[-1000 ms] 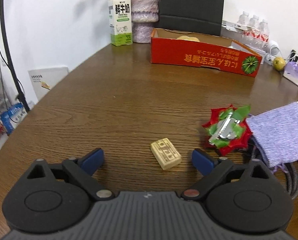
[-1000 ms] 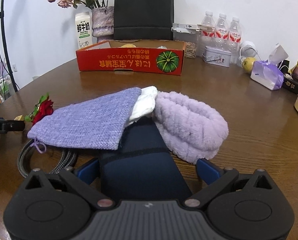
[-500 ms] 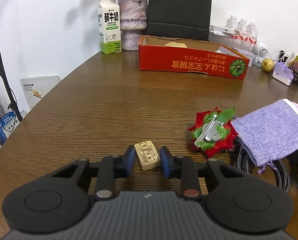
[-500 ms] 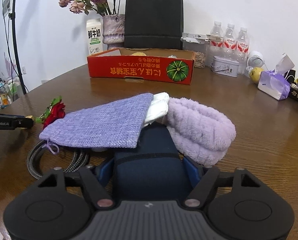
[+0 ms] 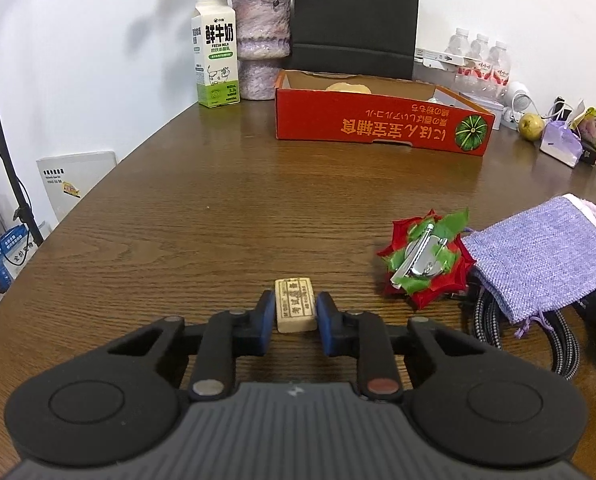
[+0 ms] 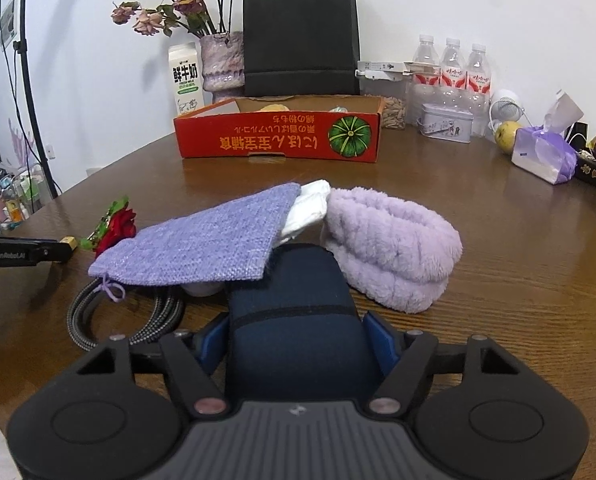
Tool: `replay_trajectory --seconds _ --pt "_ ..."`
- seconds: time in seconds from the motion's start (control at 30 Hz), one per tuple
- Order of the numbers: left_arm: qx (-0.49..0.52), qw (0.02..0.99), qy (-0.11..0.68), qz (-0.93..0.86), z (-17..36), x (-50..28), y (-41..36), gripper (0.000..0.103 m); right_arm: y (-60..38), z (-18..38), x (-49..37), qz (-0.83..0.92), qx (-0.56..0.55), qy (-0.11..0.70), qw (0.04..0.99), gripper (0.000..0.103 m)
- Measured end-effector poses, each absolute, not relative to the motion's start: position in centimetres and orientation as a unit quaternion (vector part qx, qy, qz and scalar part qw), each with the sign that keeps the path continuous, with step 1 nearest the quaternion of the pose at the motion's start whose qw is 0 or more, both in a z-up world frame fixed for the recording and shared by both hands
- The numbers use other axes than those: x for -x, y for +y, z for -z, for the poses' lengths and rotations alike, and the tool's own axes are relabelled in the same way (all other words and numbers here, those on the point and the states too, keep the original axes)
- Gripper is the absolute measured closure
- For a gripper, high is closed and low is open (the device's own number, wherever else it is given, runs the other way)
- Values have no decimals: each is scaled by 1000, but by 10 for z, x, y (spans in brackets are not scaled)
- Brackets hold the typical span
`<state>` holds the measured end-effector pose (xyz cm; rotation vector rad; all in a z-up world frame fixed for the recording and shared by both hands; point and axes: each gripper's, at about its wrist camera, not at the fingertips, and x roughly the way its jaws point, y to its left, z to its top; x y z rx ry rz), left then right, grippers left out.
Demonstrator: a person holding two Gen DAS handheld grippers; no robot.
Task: Organize objects
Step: 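Grasp the small wooden block with the left gripper while the right gripper grasps the blue case, then lift the wooden block with the left gripper while the right gripper lifts the blue case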
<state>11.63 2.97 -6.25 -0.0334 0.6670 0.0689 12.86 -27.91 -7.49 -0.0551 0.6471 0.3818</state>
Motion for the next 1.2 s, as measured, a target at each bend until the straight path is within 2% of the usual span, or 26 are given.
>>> replay_trajectory --seconds 0.27,1.2 --pt "20 942 335 -29 60 -113 33 80 -282 69 -122 -163 16 301 939 38" --pt "18 954 299 -20 27 -82 31 81 -281 22 -89 -144 21 228 963 39"
